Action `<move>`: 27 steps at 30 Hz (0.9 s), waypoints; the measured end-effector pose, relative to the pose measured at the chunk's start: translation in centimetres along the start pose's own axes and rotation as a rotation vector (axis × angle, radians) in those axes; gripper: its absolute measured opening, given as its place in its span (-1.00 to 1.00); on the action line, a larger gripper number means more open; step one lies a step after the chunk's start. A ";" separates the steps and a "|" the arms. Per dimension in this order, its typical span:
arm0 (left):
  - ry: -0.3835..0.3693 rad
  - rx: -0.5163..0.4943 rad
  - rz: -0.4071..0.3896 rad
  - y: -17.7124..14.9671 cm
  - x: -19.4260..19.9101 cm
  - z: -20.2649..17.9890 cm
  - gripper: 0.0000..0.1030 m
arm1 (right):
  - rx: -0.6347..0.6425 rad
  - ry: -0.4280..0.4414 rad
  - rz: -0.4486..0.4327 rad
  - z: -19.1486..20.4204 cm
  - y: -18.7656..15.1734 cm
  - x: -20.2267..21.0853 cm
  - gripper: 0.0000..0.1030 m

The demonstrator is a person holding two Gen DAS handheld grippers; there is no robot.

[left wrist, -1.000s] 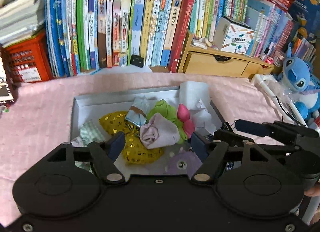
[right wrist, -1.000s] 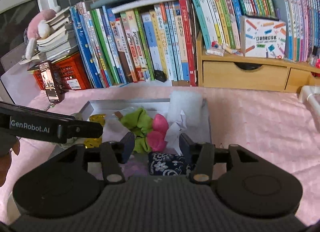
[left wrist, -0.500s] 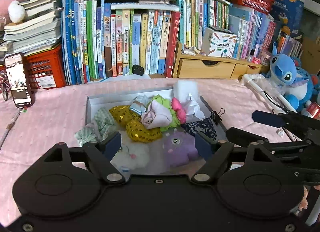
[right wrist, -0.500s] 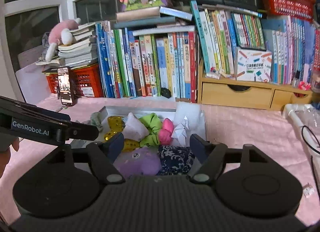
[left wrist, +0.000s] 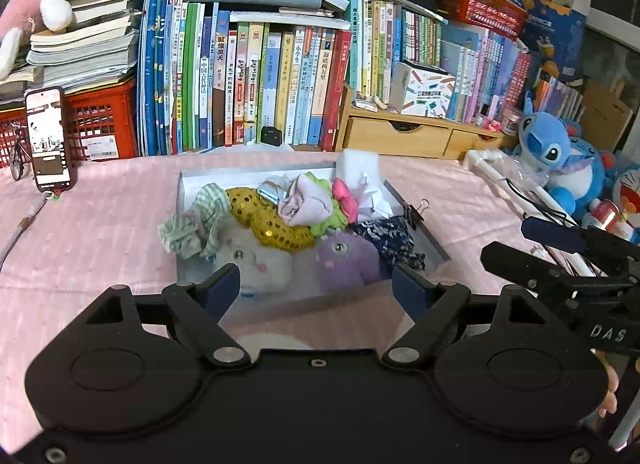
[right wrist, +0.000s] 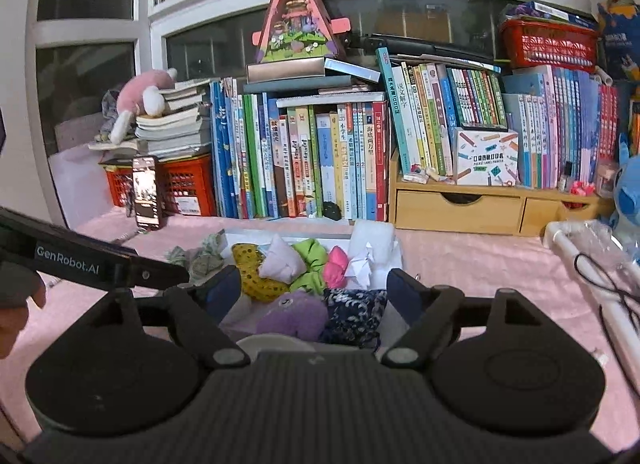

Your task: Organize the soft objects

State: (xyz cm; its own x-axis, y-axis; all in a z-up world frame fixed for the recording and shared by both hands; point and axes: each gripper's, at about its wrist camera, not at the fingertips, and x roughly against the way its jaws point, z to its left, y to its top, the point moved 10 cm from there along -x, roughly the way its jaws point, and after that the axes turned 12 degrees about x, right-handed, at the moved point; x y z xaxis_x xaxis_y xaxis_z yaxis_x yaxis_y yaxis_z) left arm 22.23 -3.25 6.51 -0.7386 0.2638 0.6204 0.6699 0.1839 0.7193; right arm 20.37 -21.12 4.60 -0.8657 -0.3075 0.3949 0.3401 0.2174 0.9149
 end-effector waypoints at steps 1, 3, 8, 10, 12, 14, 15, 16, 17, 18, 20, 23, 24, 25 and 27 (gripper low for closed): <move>0.002 -0.005 -0.009 -0.3 0.4 0.1 0.59 | -0.005 0.002 -0.004 0.1 -0.2 0.4 0.70; 0.002 -0.020 -0.034 -1.0 1.1 0.2 0.60 | -0.013 -0.002 -0.016 0.1 -0.5 1.2 0.71; 0.000 -0.050 -0.083 -3.0 2.9 0.0 0.62 | -0.024 -0.028 -0.044 0.4 -1.6 3.0 0.76; 0.007 -0.063 -0.104 -3.9 3.6 0.2 0.63 | -0.026 -0.033 -0.051 0.6 -2.2 3.6 0.78; 0.016 -0.064 -0.127 -4.6 4.2 0.5 0.63 | -0.024 -0.039 -0.053 0.9 -2.6 4.0 0.79; 0.022 -0.065 -0.147 -5.4 4.7 0.7 0.64 | -0.025 -0.050 -0.060 1.1 -3.1 4.5 0.83; 0.028 -0.064 -0.152 -5.7 4.9 0.9 0.65 | -0.026 -0.054 -0.063 1.2 -3.3 4.7 0.85; 0.031 -0.066 -0.155 -6.1 5.1 1.0 0.65 | -0.026 -0.059 -0.066 1.3 -3.6 5.0 0.87; 0.034 -0.069 -0.157 -6.5 5.2 1.1 0.66 | -0.025 -0.064 -0.068 1.4 -3.8 5.1 0.88; 0.038 -0.068 -0.159 -6.9 5.3 1.2 0.66 | -0.025 -0.070 -0.067 1.5 -4.1 5.2 0.88; 0.045 -0.053 -0.166 -7.8 5.6 1.4 0.67 | -0.023 -0.082 -0.066 1.8 -4.6 5.4 0.88; 0.054 -0.031 -0.175 -8.9 5.8 1.9 0.67 | -0.026 -0.099 -0.064 2.2 -5.6 5.6 0.89; 0.059 -0.027 -0.176 -9.3 5.8 2.1 0.67 | -0.023 -0.108 -0.064 2.3 -6.0 5.7 0.89; 0.065 -0.023 -0.175 -9.6 5.7 2.4 0.67 | -0.018 -0.116 -0.061 2.5 -6.4 5.7 0.89; 0.084 -0.004 -0.174 -10.6 5.6 2.9 0.67 | -0.005 -0.137 -0.056 2.8 -7.2 5.6 0.90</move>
State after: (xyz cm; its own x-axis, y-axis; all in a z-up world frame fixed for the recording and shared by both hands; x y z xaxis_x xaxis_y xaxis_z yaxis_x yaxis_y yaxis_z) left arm 11.21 -0.92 1.49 -0.8469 0.1482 0.5107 0.5316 0.2155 0.8191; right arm 12.06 -21.82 0.04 -0.9252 -0.1900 0.3285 0.2913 0.1991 0.9357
